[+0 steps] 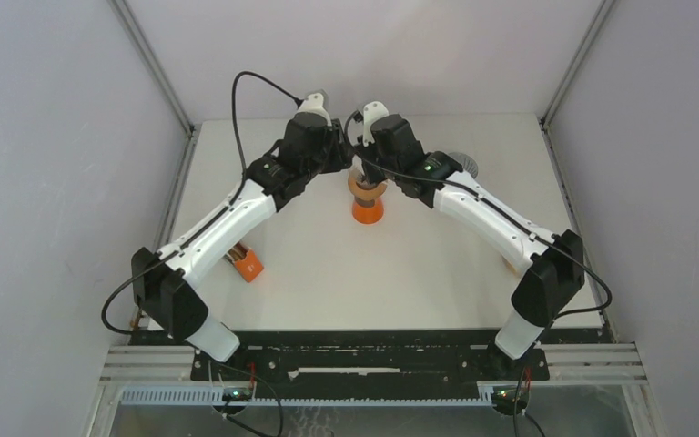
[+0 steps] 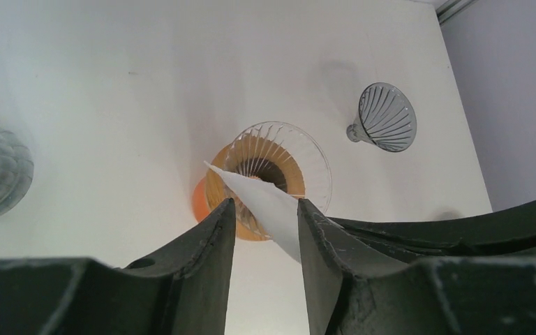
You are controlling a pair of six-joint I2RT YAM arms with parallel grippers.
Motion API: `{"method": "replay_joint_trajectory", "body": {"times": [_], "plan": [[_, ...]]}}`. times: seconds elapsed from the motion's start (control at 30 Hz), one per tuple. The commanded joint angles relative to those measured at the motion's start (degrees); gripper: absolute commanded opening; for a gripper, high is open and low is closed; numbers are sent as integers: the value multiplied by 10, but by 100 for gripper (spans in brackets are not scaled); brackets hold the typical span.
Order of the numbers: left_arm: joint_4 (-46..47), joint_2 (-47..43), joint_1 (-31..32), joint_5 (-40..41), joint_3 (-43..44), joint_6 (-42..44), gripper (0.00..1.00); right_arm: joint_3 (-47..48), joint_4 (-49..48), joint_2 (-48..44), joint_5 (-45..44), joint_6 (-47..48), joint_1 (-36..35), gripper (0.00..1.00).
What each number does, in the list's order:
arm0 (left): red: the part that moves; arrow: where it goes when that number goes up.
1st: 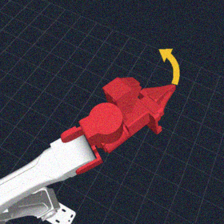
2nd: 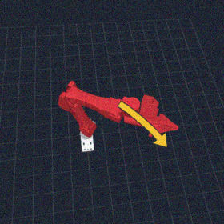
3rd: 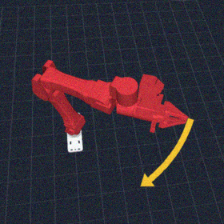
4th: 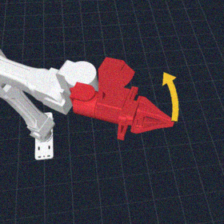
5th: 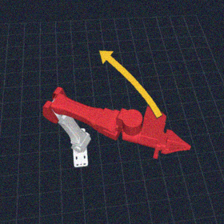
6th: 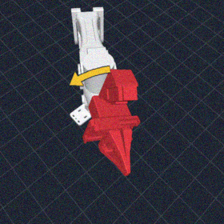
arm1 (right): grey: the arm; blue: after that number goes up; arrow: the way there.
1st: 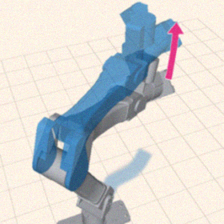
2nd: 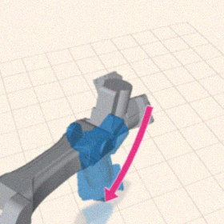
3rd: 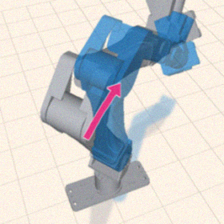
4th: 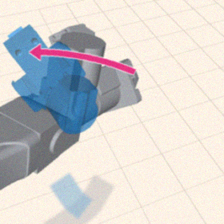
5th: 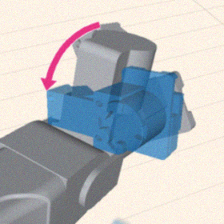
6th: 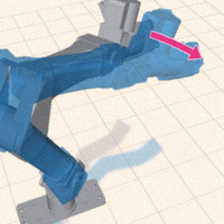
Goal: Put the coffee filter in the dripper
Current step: Place the coffee filter in the coffee dripper.
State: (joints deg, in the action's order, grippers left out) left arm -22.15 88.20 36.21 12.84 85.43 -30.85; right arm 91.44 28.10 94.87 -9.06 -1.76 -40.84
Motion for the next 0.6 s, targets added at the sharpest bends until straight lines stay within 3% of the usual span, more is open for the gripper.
{"method": "replay_joint_trajectory", "body": {"times": [0.0,0.3,0.57], "plan": [[-14,27,-9,-33,61,26,43,54,26,17,19,-21,16,0],[-42,66,-18,-60,94,33,46,81,36,58,37,-40,39,0],[-48,65,-23,-50,90,35,54,98,51,71,50,-82,63,0]]}}
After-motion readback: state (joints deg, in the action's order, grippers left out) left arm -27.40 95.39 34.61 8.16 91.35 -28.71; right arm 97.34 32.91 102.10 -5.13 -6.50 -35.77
